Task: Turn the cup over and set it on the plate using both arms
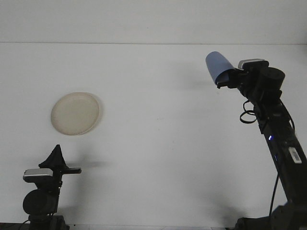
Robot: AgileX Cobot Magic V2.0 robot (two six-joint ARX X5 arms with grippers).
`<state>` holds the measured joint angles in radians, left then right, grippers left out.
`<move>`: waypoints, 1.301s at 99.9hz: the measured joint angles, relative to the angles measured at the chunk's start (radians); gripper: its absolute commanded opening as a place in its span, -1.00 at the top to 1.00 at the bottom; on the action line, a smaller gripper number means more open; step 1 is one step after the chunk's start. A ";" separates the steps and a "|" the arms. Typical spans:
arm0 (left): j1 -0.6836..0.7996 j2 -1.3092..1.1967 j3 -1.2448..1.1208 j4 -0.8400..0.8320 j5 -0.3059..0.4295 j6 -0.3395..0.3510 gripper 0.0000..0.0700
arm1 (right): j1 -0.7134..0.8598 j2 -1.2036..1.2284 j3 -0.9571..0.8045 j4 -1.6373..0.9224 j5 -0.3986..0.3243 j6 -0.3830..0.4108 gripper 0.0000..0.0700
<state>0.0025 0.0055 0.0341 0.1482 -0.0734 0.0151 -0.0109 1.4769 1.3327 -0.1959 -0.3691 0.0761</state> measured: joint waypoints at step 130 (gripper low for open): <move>0.000 0.000 0.000 0.000 0.000 0.000 0.96 | 0.879 0.385 0.309 -1.145 0.348 -0.160 1.00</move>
<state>0.0025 0.0055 0.0341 0.1482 -0.0734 0.0151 0.8684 1.8614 1.6413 -1.3407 -0.0216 -0.0841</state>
